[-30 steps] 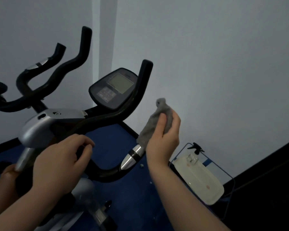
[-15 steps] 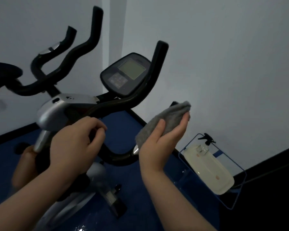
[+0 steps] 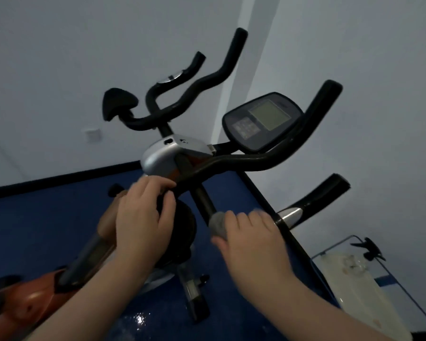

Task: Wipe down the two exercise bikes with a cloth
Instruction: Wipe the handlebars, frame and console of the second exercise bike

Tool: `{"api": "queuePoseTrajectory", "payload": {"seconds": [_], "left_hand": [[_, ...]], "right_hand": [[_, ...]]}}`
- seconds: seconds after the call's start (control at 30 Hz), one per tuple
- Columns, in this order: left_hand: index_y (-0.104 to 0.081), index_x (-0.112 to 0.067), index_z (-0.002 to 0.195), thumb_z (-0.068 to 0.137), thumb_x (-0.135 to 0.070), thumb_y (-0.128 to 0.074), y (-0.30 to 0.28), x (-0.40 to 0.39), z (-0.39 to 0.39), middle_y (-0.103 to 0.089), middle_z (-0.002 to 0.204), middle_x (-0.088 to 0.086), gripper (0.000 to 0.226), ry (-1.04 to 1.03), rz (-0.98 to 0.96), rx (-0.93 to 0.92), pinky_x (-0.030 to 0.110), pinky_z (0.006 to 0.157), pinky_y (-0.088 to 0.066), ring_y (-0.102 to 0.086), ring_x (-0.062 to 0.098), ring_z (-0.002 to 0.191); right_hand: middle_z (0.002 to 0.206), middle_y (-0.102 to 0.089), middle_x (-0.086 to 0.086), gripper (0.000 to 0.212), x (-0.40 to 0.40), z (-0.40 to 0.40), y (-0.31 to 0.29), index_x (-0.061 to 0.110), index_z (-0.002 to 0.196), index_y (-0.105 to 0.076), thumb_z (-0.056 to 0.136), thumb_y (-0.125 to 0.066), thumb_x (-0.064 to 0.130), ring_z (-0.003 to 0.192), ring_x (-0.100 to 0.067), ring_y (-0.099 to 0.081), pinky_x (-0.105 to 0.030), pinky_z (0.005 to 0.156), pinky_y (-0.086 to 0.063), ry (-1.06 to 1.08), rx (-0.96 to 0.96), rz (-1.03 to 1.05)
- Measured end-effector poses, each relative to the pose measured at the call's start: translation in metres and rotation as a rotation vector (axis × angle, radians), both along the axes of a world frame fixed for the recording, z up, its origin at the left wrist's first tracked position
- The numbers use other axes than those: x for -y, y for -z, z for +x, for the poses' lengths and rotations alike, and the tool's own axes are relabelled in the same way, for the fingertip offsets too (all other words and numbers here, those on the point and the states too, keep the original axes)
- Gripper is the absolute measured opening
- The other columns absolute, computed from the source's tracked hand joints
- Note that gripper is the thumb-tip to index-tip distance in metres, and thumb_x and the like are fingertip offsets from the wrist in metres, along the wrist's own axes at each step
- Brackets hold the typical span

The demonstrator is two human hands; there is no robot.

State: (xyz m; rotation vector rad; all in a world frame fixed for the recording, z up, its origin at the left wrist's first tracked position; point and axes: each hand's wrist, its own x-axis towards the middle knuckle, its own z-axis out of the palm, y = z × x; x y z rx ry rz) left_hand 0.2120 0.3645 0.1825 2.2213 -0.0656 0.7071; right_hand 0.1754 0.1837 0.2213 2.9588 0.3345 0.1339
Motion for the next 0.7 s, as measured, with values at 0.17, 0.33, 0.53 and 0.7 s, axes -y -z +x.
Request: {"api": "queuePoseTrajectory", "payload": {"seconds": [0.17, 0.33, 0.53, 0.7], "left_hand": [[-0.052, -0.029, 0.101, 0.094, -0.034, -0.042, 0.006, 0.006, 0.002, -0.05, 0.099, -0.014, 0.013, -0.104, -0.133, -0.104, 0.025, 0.073, -0.039, -0.052, 0.005, 0.089], [-0.045, -0.039, 0.093, 0.093, -0.043, -0.034, 0.007, 0.004, 0.003, -0.049, 0.094, -0.017, 0.011, -0.167, -0.185, -0.124, 0.011, 0.066, -0.036, -0.049, -0.001, 0.081], [-0.047, -0.039, 0.089, 0.095, -0.046, -0.032, 0.011, 0.003, -0.001, -0.053, 0.087, -0.015, 0.017, -0.156, -0.278, -0.165, 0.021, 0.067, -0.04, -0.053, -0.002, 0.082], [-0.05, -0.041, 0.093, 0.093, -0.048, -0.035, 0.014, 0.0, 0.0, -0.056, 0.093, -0.021, 0.017, -0.085, -0.465, -0.138, 0.022, 0.072, -0.044, -0.056, -0.001, 0.089]], "right_hand": [[0.121, -0.051, -0.014, 0.044, -0.032, 0.053, -0.006, 0.011, 0.128, -0.041, 0.102, -0.026, 0.042, 0.106, -0.035, -0.054, -0.035, 0.069, -0.032, 0.005, -0.315, 0.055], [0.107, -0.062, -0.011, 0.039, -0.026, 0.053, 0.001, 0.015, 0.109, -0.04, 0.099, -0.027, 0.05, 0.089, -0.029, -0.057, -0.033, 0.06, -0.031, 0.044, -0.338, 0.204], [0.093, -0.061, -0.007, 0.034, -0.026, 0.065, -0.005, 0.017, 0.107, -0.044, 0.1, -0.029, 0.047, 0.083, -0.024, -0.055, -0.035, 0.065, -0.037, 0.017, -0.395, 0.415], [0.089, -0.061, 0.021, 0.029, -0.001, 0.067, -0.044, 0.043, 0.112, -0.047, 0.096, -0.026, 0.055, 0.082, 0.009, -0.057, -0.014, 0.062, -0.045, -0.268, 0.065, 0.658]]}}
